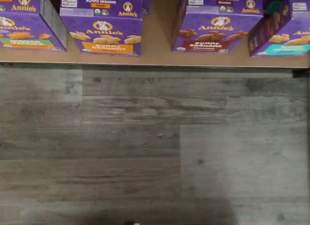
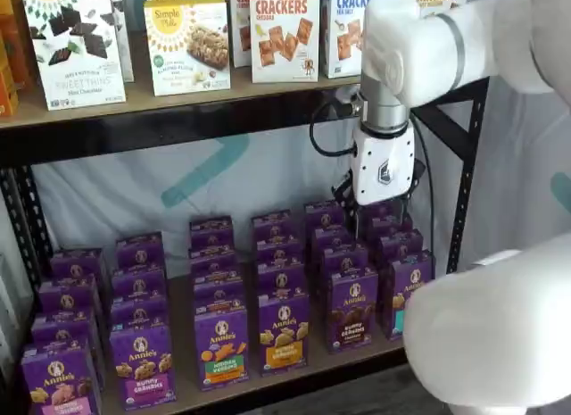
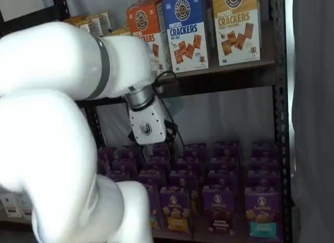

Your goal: Pick up the purple box with a brown patch in the center, on the bottom shelf, the fifth box from the left

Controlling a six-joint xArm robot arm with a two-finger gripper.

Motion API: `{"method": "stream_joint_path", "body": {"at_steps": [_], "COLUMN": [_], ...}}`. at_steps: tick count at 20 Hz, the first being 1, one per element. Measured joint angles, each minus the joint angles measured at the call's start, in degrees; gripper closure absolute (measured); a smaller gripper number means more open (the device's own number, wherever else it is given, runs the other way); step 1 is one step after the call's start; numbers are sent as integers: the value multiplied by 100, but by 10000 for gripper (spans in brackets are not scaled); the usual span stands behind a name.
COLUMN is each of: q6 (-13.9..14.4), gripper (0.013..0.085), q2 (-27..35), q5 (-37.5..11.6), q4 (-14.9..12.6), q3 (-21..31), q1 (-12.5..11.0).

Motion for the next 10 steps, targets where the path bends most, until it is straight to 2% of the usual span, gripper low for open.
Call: {"method": "stream_joint_path", "body": {"at_steps": [5, 10], "q6": [-178, -235], "gripper": [130, 130], "q2": [510, 1074], "q5": [-561, -1108], "q4": [75, 34], "q3": [65, 82], "q1": [-185, -306]}}
